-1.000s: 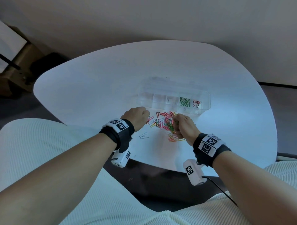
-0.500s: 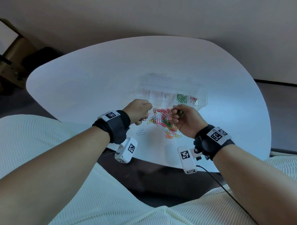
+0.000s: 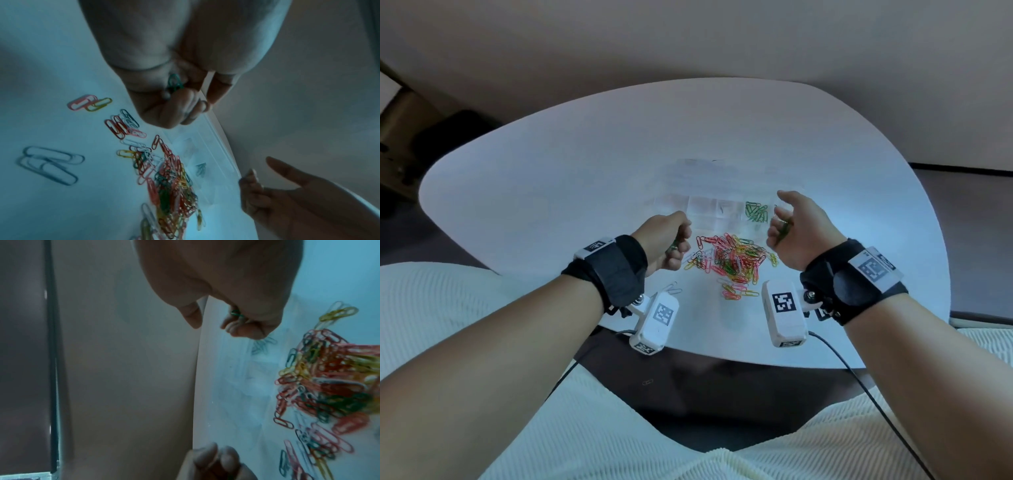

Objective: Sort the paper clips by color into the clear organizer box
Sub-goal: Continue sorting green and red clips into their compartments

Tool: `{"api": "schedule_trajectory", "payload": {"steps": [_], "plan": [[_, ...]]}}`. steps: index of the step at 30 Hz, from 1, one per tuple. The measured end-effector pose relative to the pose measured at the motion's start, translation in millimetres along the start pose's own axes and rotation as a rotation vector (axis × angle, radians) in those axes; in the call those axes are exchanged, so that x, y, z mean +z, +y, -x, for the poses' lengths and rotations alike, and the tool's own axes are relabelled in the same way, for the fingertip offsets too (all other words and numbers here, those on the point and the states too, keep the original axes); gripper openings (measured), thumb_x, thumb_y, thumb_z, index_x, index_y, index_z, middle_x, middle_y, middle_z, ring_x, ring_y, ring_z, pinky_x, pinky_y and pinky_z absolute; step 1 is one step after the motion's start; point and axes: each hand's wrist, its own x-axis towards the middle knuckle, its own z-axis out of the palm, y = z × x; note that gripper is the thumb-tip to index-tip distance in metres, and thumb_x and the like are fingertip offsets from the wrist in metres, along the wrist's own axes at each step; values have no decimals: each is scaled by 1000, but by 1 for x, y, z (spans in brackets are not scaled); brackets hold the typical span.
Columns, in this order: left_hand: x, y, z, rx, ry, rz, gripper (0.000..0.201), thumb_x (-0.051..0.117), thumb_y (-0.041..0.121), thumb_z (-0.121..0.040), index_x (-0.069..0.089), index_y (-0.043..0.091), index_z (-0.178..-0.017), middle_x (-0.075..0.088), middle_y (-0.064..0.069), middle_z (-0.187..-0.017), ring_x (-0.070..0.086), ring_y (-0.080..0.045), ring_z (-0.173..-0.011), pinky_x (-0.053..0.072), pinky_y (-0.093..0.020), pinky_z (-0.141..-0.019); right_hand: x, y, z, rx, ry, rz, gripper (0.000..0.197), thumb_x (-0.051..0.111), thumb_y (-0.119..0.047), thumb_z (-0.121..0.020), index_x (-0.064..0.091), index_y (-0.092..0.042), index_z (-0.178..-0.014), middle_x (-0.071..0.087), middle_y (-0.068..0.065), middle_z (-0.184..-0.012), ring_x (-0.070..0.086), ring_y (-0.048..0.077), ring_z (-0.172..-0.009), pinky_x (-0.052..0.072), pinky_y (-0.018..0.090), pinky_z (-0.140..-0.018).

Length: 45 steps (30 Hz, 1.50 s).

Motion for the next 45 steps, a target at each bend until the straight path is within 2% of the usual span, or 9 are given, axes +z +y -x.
{"api": "schedule_trajectory", "payload": {"steps": [8,11,14,20,24,28,33,39,45], "plan": [[8,12,-5,-17,42,-249,13,48,12,-85,51,8,-73,47,-6,-65,37,-16,-53,26,-25,-51,-1,-16,-1,-133,-56,-85,23,52,-18,-93,35,-14,-77,15,1,-70,15,17,-59,18,29,-57],[23,27,-6,19,2,-173,13,49,9,-86,50,8,-73,45,-5,-67,38,-15,-54,28,-24,-51,5,-20,-3,-102,-88,-144,15,54,-19,-94,42,-9,-95,33,4,-74,35,18,-65,39,28,-62],[41,41,-6,52,-51,-54,10,49,10,-89,54,6,-82,49,-6,-73,45,-16,-61,37,-22,-56,3,-16,-9,-80,-40,-118,46,59,-30,-95,46,2,-124,55,16,-110,59,26,-99,50,32,-95],[72,57,-22,45,-83,225,29,47,18,-93,57,-3,-109,54,-13,-97,53,-23,-85,52,-25,-70,-1,-18,-11,-31,-61,-172,82,53,-47,-96,18,5,-149,19,26,-157,21,38,-145,26,40,-119],[91,57,-32,50,-46,321,41,48,19,-94,51,-5,-127,53,-15,-108,51,-24,-84,53,-25,-66,-3,-24,-7,-125,-5,-168,69,48,-44,-100,27,-1,-149,42,20,-144,42,30,-137,41,33,-107],[104,56,-41,45,-47,334,40,48,22,-96,48,1,-130,51,-16,-130,51,-27,-118,43,-36,-102,-6,-29,-6,-169,11,-175,61,48,-41,-100,34,-2,-146,50,19,-136,55,26,-114,47,31,-95],[102,58,-39,27,-102,288,59,48,30,-97,33,-2,-145,32,-20,-152,31,-30,-141,29,-38,-114,-10,-30,-5,-202,23,-179,57,47,-40,-101,39,-1,-141,52,19,-134,54,28,-123,47,32,-98],[85,55,-24,204,-61,89,29,49,21,-97,60,4,-119,62,-16,-121,60,-27,-113,50,-31,-96,-10,-27,4,-229,-69,-100,28,50,-29,-100,59,-6,-111,68,14,-109,69,27,-99,56,34,-89],[44,34,-9,418,42,-332,14,55,3,-90,67,12,-91,72,-7,-85,69,-22,-79,59,-33,-80,-5,-21,10,-293,-73,313,14,57,-18,-92,67,-8,-96,64,3,-76,56,15,-57,45,25,-53]]}}
